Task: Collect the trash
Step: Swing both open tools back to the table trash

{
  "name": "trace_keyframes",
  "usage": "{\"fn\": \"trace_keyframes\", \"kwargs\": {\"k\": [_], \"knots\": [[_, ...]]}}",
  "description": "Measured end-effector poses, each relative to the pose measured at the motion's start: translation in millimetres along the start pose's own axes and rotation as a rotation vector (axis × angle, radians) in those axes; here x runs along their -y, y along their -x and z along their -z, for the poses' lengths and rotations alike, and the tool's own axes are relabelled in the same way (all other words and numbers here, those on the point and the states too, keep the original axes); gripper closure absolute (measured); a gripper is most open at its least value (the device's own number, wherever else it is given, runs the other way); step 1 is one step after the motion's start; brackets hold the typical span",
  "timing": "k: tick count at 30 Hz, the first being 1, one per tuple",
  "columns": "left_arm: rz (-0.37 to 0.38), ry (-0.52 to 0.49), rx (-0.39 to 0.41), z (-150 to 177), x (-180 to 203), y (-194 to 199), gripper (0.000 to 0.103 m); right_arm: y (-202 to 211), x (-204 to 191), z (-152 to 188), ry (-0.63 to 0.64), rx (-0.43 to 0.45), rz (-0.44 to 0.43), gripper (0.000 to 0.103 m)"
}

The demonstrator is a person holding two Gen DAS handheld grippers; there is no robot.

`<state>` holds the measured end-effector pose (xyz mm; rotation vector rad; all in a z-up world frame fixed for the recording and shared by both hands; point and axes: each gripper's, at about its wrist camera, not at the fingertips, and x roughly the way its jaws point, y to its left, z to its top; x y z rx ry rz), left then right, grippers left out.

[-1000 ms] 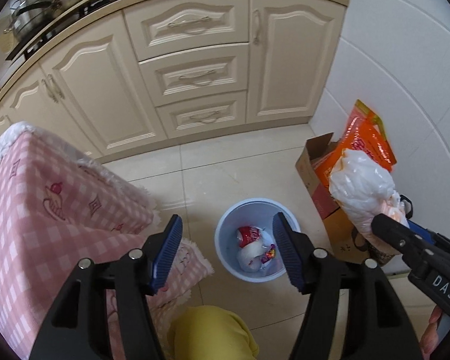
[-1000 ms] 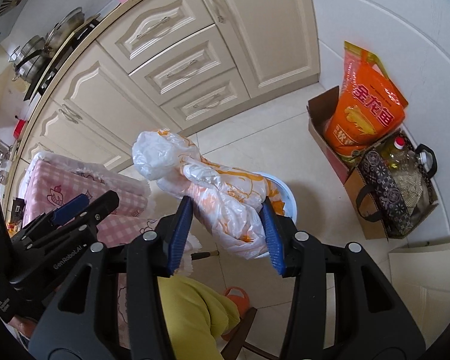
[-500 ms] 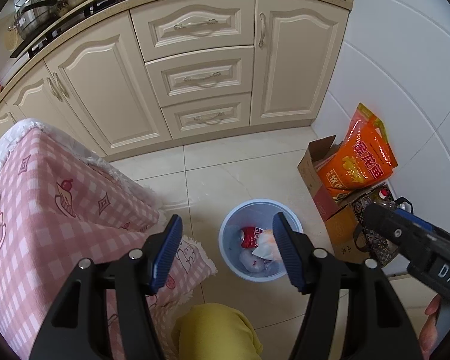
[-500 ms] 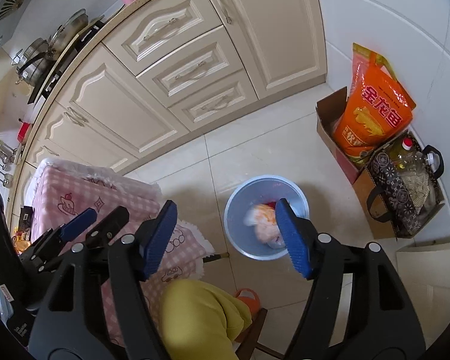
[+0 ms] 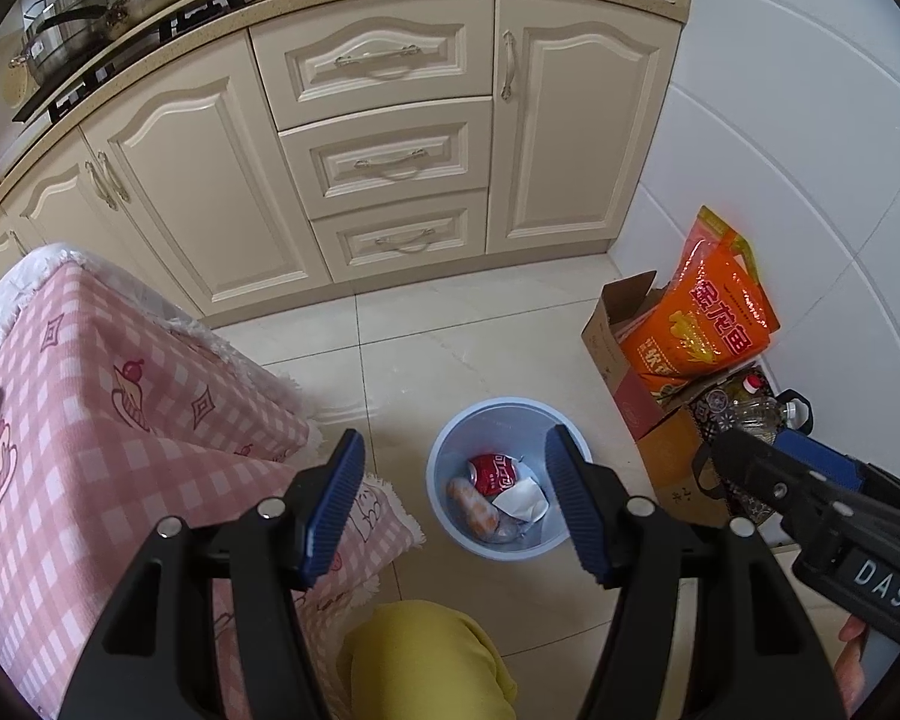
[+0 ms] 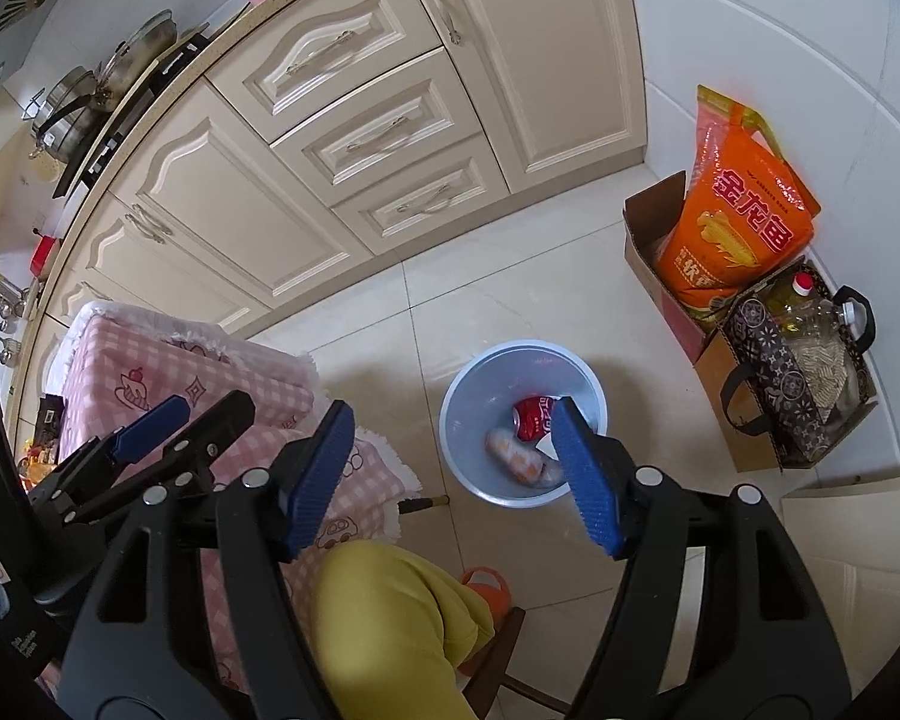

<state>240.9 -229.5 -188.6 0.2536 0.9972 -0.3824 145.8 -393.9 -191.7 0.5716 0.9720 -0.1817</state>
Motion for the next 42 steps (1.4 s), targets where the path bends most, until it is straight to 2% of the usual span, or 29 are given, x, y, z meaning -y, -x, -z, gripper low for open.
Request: {"fn": "trace_keyframes", "kwargs": {"k": [10,23,32,42], "knots": [[0.009,-0.010,0.044,6,5,28,0.041,27,-5,10,-0.010,0.037,0.008,0.031],[0.026,-0.007,0.154,24,-7,92,0.041,85,-38,35,0.039,0.140,-0.012,0.029],[0.026,0.030,0.253,42,-35,145,0.040,123,-75,55,0.097,0.218,-0.043,0.026],[-0.022,0.120,0.348,63,-85,194,0.039,147,-132,77,0.221,0.270,-0.100,0.024]]}}
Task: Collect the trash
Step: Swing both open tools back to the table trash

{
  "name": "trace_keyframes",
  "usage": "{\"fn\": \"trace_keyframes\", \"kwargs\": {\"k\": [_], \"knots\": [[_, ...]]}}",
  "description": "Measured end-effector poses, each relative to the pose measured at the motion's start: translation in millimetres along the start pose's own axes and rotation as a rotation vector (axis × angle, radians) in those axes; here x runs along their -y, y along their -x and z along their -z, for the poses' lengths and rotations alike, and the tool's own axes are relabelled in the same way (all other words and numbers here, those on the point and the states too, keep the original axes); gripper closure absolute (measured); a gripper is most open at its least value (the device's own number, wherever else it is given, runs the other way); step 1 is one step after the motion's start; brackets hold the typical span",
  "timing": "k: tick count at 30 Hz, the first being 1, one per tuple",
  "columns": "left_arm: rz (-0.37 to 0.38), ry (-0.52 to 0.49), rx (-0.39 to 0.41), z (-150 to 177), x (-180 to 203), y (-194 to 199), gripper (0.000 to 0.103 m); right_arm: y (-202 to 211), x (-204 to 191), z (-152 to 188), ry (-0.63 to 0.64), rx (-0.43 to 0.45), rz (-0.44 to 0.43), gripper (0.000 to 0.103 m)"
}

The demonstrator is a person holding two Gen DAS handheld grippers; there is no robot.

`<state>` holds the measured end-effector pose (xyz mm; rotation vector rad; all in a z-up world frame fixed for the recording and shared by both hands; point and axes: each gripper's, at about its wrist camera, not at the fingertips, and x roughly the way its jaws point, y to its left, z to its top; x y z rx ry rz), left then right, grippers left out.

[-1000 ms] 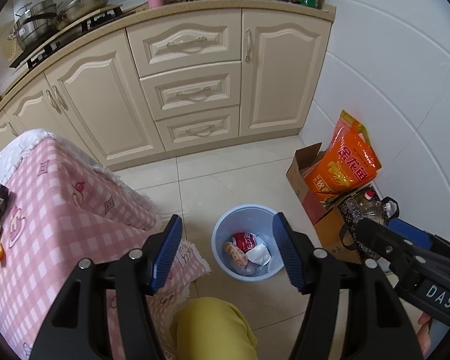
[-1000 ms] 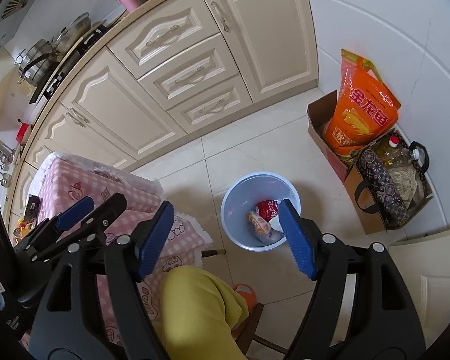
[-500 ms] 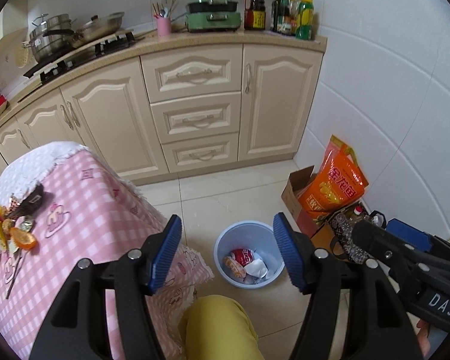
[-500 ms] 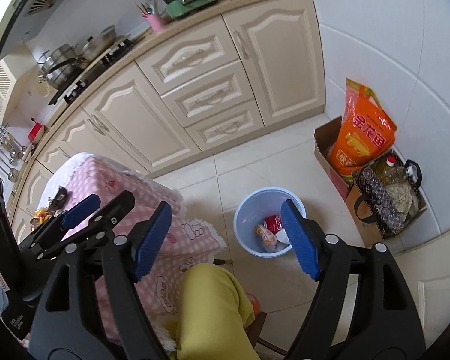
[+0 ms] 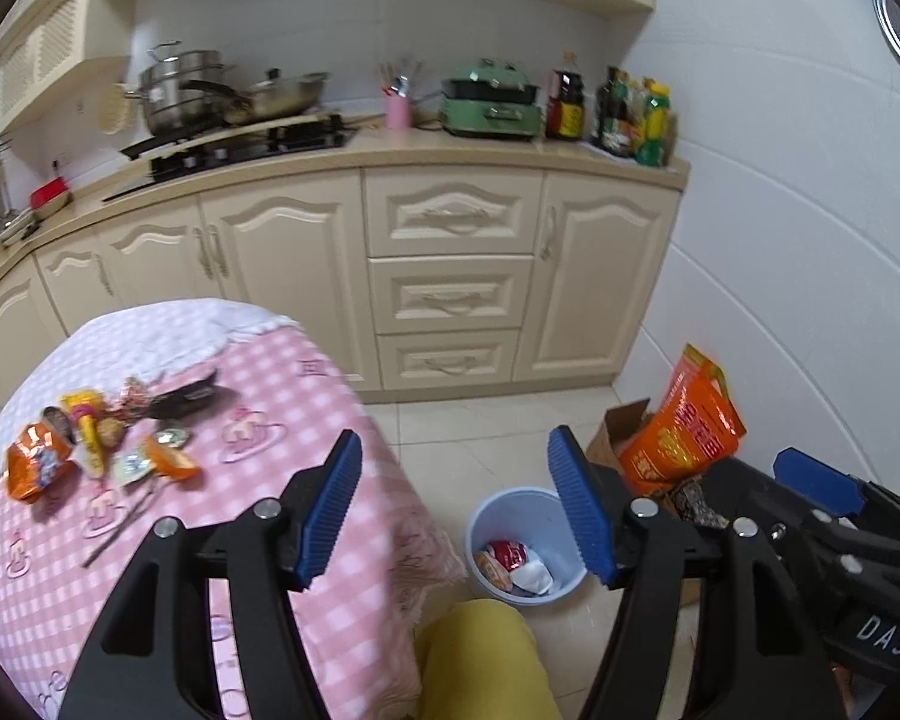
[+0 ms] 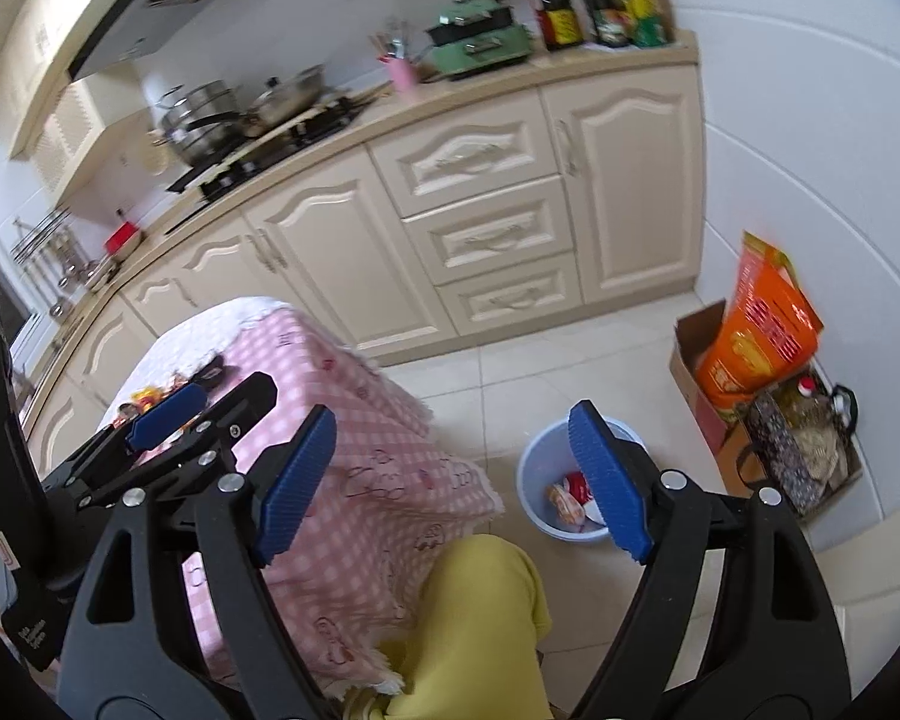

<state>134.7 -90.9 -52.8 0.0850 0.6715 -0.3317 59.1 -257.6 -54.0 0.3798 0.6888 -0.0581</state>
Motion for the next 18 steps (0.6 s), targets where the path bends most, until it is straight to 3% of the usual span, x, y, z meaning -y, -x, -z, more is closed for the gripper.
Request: {"fn": "trace_keyframes", "kwargs": {"k": [9,18], "knots": [[-0.083,0.082,0.052,3,-61,30,0.038,-5,-62,2,0.100,-0.003,-0.082,0.022],[-0.165,0.160,0.055,11,-122,45,0.038,-29,-119,9,0.178,-0.057,-0.149,0.022]]}}
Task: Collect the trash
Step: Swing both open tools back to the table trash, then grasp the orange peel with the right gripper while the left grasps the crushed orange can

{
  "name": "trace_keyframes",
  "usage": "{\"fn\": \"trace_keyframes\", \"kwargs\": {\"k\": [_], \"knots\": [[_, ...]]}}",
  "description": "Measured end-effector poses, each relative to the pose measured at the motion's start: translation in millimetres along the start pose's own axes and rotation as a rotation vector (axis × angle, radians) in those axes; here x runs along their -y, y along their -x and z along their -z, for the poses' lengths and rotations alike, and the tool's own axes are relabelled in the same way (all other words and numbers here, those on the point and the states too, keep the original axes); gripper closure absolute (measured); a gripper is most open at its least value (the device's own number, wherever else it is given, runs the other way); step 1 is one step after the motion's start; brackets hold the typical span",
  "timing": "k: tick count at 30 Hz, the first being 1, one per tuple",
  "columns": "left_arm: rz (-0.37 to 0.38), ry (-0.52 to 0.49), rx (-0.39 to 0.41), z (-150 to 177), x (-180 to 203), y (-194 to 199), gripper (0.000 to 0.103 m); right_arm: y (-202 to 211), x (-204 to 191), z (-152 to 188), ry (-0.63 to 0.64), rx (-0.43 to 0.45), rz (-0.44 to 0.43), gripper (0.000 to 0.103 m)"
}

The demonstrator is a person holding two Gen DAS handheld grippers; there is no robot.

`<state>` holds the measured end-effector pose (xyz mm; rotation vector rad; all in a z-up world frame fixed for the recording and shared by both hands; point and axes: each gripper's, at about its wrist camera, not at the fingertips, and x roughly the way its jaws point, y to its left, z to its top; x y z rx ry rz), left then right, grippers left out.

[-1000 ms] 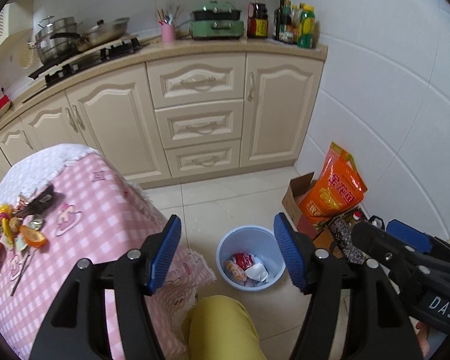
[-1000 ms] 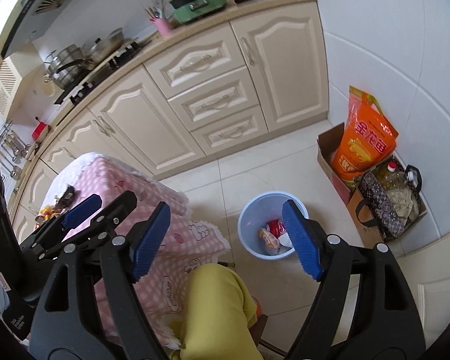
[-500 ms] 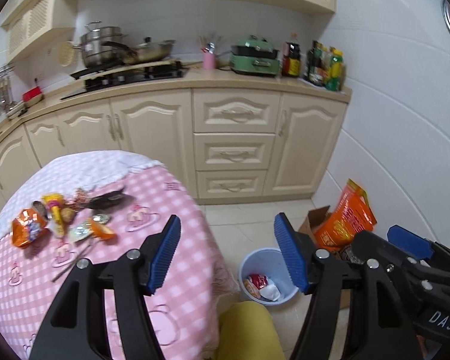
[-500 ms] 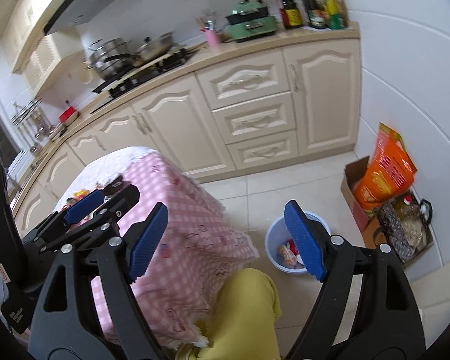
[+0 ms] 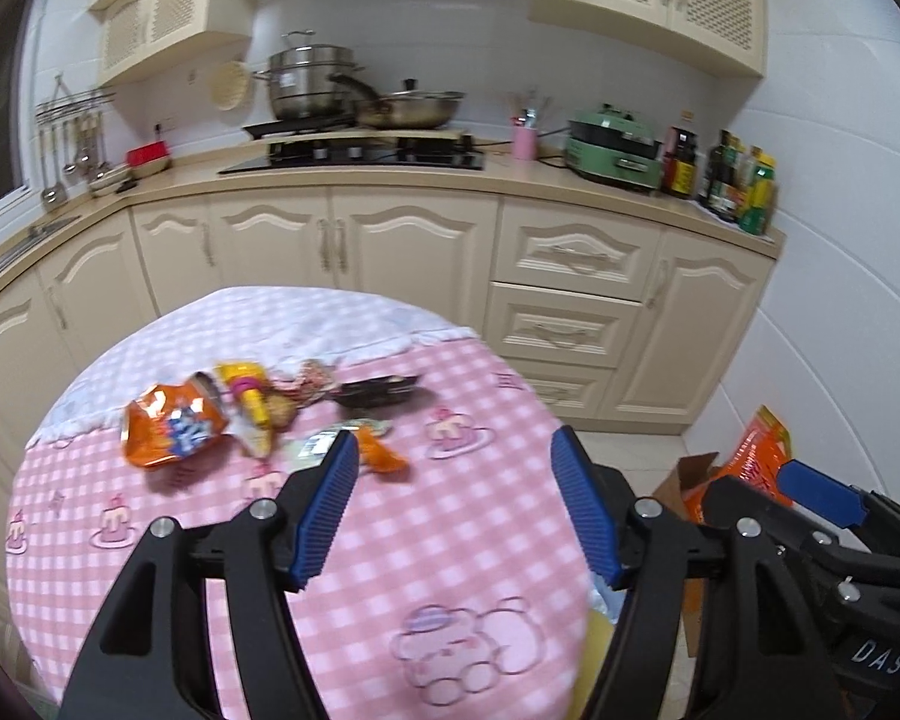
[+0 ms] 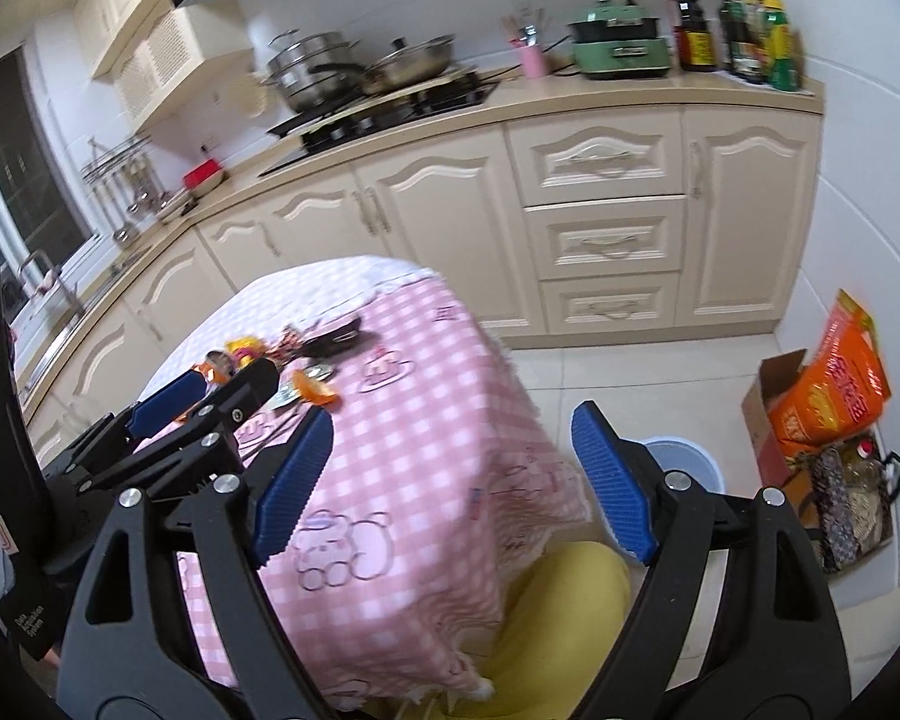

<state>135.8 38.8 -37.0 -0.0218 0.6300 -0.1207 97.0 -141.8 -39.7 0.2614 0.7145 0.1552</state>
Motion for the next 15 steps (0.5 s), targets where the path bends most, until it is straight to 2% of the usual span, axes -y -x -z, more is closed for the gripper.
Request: {"fn": "trace_keyframes", "kwargs": {"k": [9,15], "knots": [[-0.098,0.090,-0.032,2,-72,-11,0.035,-52,-51,-1,0.072,-0.095,-0.052,0.020],[-0.175,0.169,-0.095,9,-128,-33,0.033,-104,-75,3,0.129,-0.177,-0.021,0.020]]}}
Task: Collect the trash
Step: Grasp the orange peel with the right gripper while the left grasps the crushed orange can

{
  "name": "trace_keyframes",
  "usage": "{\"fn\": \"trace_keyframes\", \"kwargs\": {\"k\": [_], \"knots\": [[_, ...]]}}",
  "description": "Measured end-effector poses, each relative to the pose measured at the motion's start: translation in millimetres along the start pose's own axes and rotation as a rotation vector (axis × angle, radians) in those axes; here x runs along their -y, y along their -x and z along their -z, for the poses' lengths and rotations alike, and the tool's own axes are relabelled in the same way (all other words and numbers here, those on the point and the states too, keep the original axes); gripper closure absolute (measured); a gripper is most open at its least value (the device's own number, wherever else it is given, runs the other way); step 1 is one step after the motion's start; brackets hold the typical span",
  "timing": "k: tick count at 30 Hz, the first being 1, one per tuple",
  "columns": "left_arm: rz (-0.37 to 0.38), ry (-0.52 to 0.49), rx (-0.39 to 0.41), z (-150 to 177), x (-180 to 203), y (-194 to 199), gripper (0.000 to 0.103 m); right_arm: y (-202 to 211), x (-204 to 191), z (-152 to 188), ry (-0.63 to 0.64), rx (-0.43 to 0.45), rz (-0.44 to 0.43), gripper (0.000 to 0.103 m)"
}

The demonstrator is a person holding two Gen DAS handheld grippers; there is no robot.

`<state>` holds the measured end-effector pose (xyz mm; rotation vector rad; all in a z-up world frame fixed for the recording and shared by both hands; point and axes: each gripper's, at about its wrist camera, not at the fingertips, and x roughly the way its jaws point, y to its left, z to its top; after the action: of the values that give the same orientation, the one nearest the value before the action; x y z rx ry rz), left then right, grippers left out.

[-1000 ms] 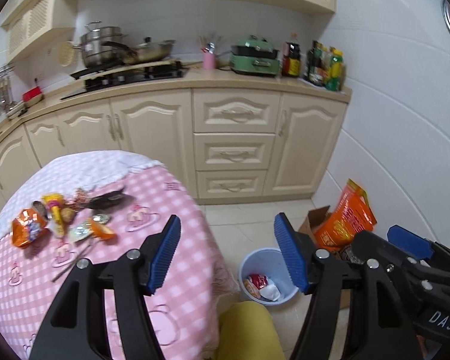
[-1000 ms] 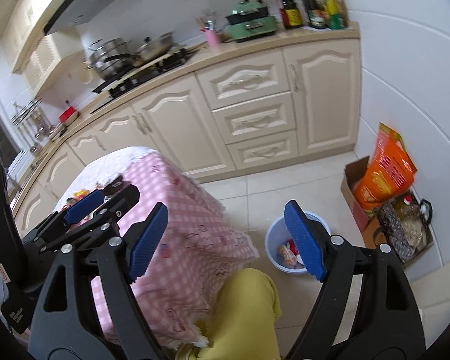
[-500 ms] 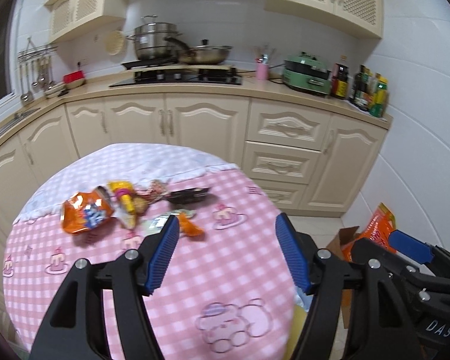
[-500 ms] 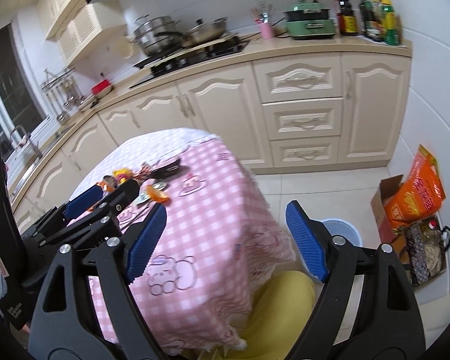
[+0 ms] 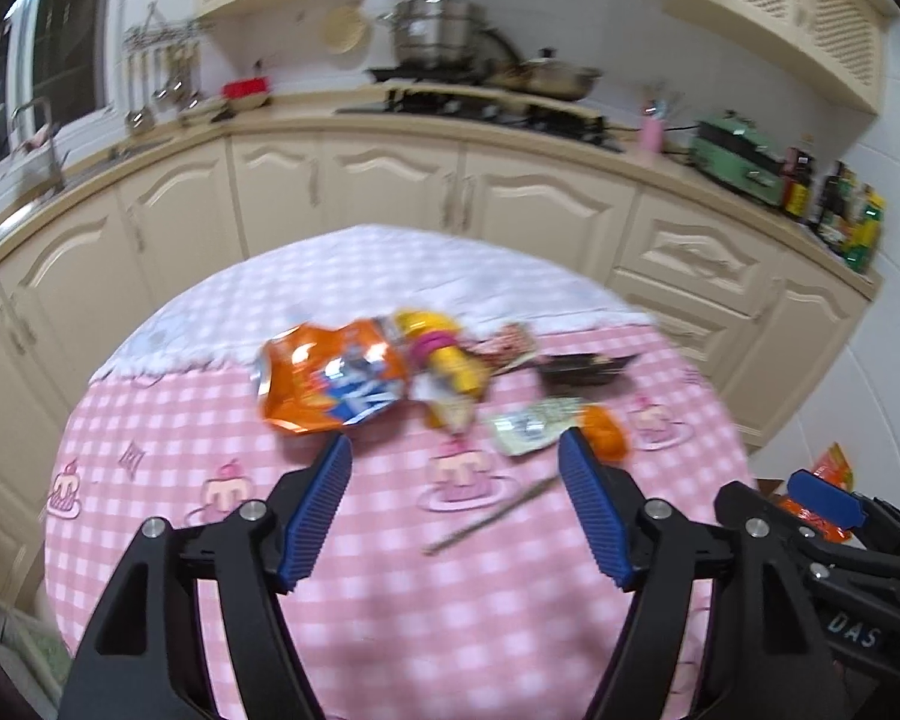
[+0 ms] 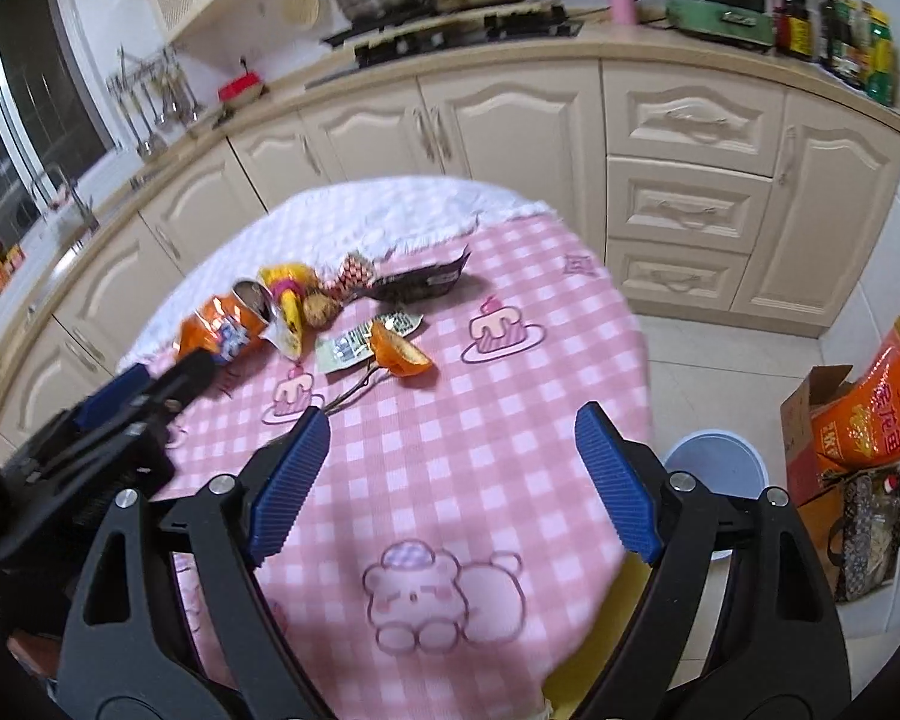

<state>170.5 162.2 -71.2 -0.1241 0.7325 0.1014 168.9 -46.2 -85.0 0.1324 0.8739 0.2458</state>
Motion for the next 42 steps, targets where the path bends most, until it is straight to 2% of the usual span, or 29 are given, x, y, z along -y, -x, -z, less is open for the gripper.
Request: {"fn": "trace_keyframes", "kwargs": {"k": [6,9,12,13,14,15,17,25,26,27,33,36,42], "knots": [[-0.042,0.068,-0.042,-8,-43,-22,0.024,-46,-21,-10,0.069,-0.058,-0.011,0.020],[-0.030,0.095,-0.062,-13,-59,-30,0.017,-65,-29,-15,0.090,-0.072,-0.017,0.022],[0.043,0.150,-0.106,-17,-74,-43,0.016,-81,-35,-18,0.103,-0.095,-0.025,0.046],[0.057,0.160,-0.117,-18,-75,-46,0.016,-87,-35,-20,0.103,-0.108,-0.036,0.063],[0.077,0.180,-0.136,-20,-80,-53,0.016,-93,-34,-21,0.100,-0.121,-0.033,0.070],[0.083,0.192,-0.144,-20,-81,-57,0.016,-96,-32,-22,0.094,-0.120,-0.044,0.070],[0.087,0.211,-0.163,-20,-83,-66,0.016,-95,-29,-23,0.092,-0.106,-0.059,0.077],[0.050,0.173,-0.181,-26,-73,-85,0.016,-70,-3,-30,0.016,-0.060,-0.096,0.081],[0.045,0.178,-0.179,-27,-74,-87,0.016,-66,0,-31,0.015,-0.053,-0.102,0.087],[0.045,0.185,-0.180,-29,-74,-88,0.016,-63,2,-32,0.011,-0.049,-0.102,0.089],[0.065,0.256,-0.173,-44,-77,-100,0.016,-55,12,-38,-0.002,-0.019,-0.117,0.089],[0.053,0.291,-0.203,-46,-81,-115,0.016,-55,15,-40,-0.009,-0.015,-0.128,0.089],[0.147,0.436,-0.230,-41,-96,-136,0.016,-62,20,-41,-0.031,-0.023,-0.135,0.089]]}}
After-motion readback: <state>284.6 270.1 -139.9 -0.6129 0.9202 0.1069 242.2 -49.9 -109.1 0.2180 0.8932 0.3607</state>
